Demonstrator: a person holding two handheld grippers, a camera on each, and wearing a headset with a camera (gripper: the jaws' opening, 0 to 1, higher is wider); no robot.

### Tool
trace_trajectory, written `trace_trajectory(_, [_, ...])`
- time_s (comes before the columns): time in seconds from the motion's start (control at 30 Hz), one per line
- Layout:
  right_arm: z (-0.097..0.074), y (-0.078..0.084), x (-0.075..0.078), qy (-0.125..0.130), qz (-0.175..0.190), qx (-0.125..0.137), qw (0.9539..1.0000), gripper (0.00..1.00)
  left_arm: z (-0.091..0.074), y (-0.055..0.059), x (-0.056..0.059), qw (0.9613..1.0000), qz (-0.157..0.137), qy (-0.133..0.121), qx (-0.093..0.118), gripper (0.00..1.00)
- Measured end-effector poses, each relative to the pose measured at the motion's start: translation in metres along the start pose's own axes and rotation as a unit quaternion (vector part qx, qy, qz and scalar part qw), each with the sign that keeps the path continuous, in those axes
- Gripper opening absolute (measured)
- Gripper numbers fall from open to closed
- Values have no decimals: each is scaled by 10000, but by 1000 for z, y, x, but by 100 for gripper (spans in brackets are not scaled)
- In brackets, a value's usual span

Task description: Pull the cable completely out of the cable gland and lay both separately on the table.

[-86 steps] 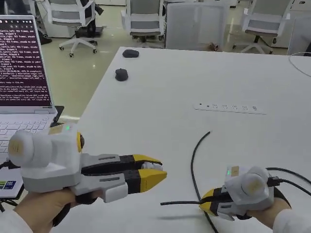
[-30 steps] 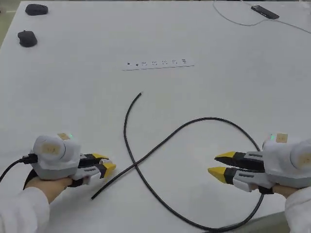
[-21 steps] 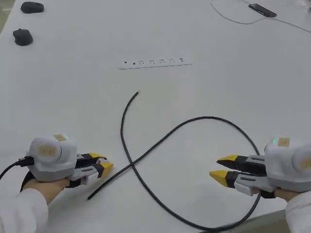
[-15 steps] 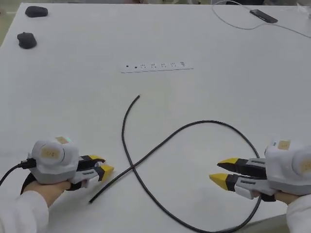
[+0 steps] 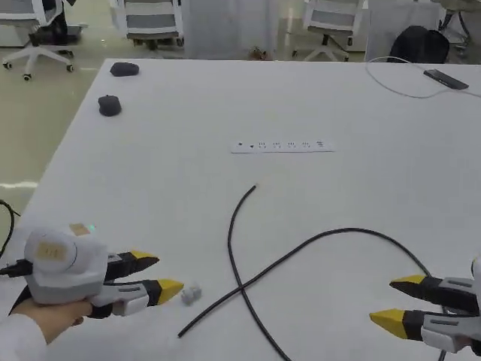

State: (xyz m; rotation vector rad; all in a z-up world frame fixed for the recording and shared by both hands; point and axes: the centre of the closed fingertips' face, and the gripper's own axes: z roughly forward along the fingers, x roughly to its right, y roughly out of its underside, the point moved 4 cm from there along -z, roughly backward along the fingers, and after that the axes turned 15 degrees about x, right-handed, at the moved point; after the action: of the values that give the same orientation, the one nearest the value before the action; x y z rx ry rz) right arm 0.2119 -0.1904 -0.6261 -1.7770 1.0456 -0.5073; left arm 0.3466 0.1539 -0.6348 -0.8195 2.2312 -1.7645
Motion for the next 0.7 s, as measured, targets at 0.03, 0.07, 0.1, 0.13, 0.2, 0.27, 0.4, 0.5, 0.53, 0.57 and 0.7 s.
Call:
trace_trajectory(0.03, [-3,0,-1,-11,-41,-42,10000,47,-10,-4,0,9999,-94,-37,37,46])
trace_trajectory(0.07, [-9,-1,-3,-15,-70,-64,10000,49,-16,-7,1,9999,-152,-50,45,49])
trace_trajectory(0.1, [-12,-1,-5,-14,-74,-68,9999,50,-26,-11,3,9998,-202,-62,45,51])
trace_trajectory(0.13, [-16,-2,-8,-6,-82,-75,9999,51,-32,-13,5,9997,-232,-62,24,52])
trace_trajectory(0.2, [-26,-3,-16,33,-102,-97,9999,51,-47,-17,9,9995,-293,-131,13,53])
trace_trajectory(0.27, [-32,-2,-20,56,-96,-113,9999,52,-60,-24,15,9983,-503,-224,205,58])
trace_trajectory(0.4, [-47,3,-28,247,34,-183,9995,55,-85,-32,28,9966,-650,-318,400,62])
trace_trajectory(0.5, [-56,7,-31,409,287,-175,9986,58,-96,-34,36,9952,-775,-380,472,63])
trace_trajectory(0.53, [-59,9,-32,482,403,-148,9979,59,-99,-35,37,9946,-807,-404,505,64])
trace_trajectory(0.57, [-61,9,-32,508,455,-135,9976,60,-102,-36,39,9940,-833,-429,566,64])
trace_trajectory(0.7, [-66,9,-33,647,673,-68,9956,62,-108,-39,45,9933,-866,-497,588,66])
